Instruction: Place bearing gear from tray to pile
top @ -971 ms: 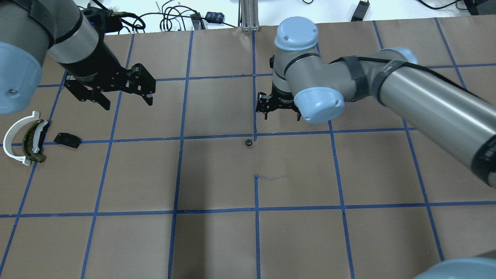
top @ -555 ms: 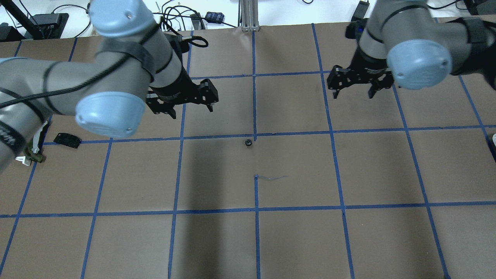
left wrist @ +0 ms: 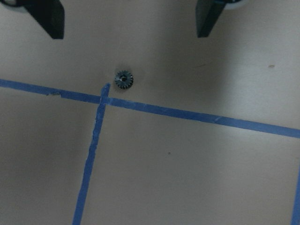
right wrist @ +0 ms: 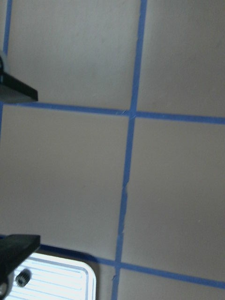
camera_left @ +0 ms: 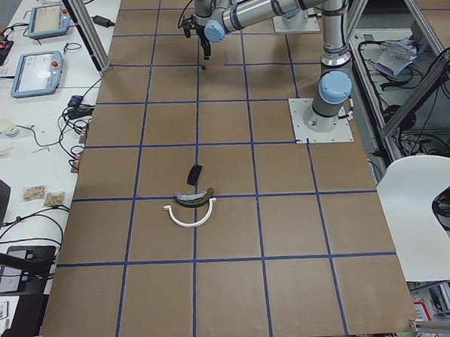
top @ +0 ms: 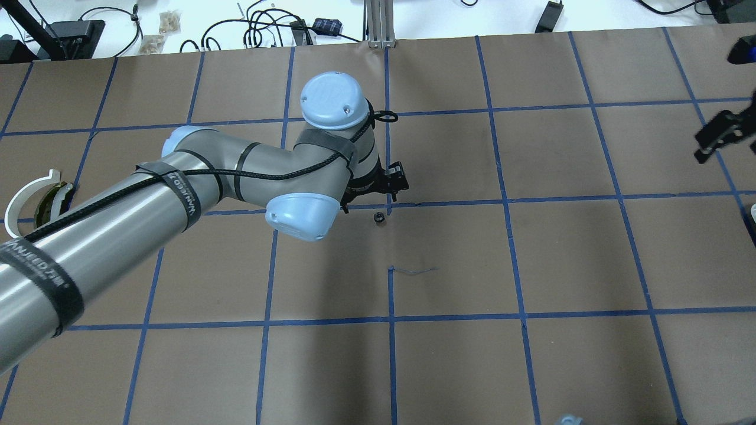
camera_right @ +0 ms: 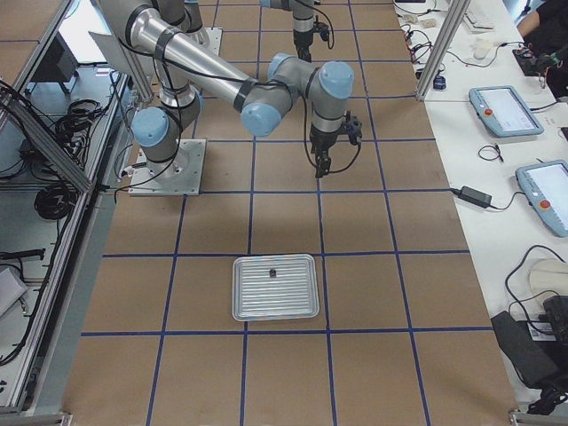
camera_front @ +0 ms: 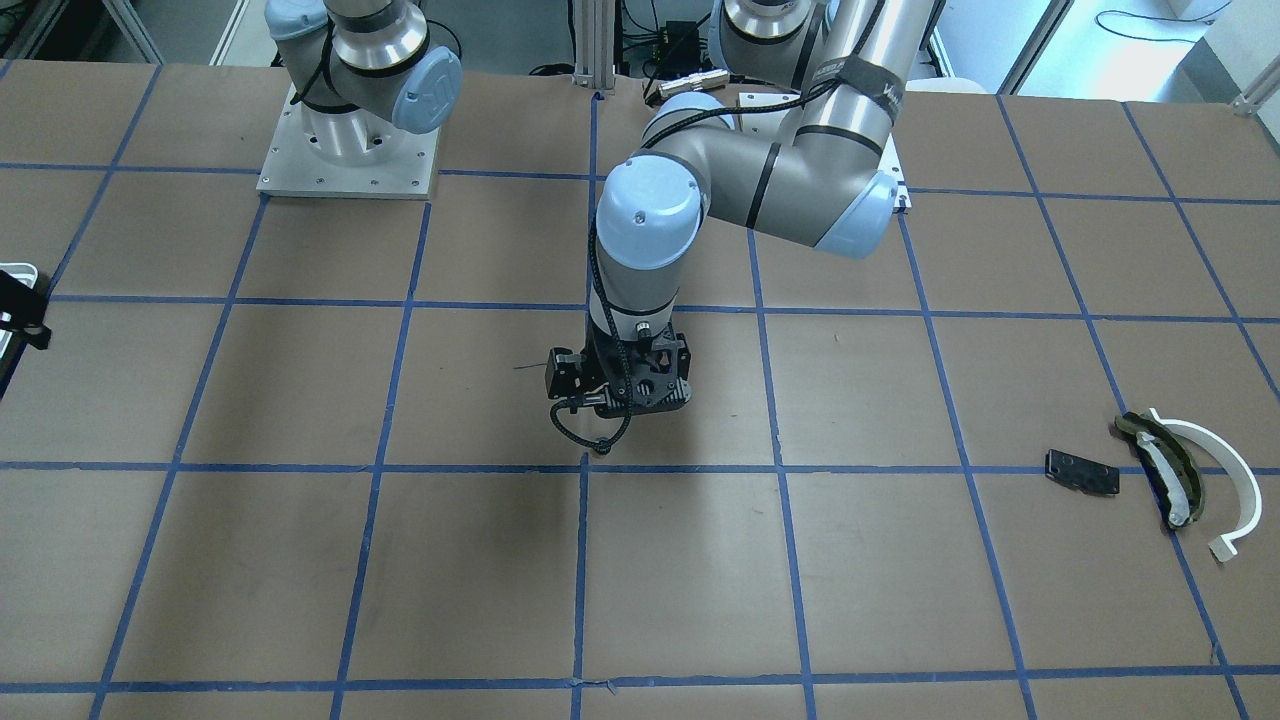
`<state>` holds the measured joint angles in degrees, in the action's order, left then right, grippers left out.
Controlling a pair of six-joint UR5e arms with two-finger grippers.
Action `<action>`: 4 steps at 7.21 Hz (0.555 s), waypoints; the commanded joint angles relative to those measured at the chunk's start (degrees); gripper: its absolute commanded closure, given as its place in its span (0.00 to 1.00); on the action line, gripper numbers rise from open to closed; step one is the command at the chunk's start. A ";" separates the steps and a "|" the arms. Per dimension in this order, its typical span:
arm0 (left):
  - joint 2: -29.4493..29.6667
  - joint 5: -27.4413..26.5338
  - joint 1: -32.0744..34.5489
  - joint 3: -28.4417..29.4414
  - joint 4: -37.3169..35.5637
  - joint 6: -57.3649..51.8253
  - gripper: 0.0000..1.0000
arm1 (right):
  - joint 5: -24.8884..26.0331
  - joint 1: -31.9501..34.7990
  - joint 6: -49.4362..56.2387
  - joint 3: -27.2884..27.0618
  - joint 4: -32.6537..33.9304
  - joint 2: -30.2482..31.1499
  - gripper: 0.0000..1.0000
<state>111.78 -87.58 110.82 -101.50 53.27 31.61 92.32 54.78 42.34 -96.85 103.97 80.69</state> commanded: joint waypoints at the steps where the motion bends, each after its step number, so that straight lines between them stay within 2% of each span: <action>1: 4.92 -2.58 0.71 1.99 -1.41 0.47 0.00 | -0.13 -12.81 15.71 -1.75 4.01 -3.41 0.00; 3: 9.32 -2.69 0.89 2.44 -7.62 0.56 0.00 | -0.74 -20.21 26.09 -6.04 15.31 -9.12 0.00; 4: 10.12 -2.51 0.89 2.53 -8.26 1.08 0.00 | -0.92 -21.55 29.96 -7.72 21.91 -12.63 0.00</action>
<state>120.24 -90.14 111.65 -99.17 47.03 32.30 91.75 36.12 66.96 -102.33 118.00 72.12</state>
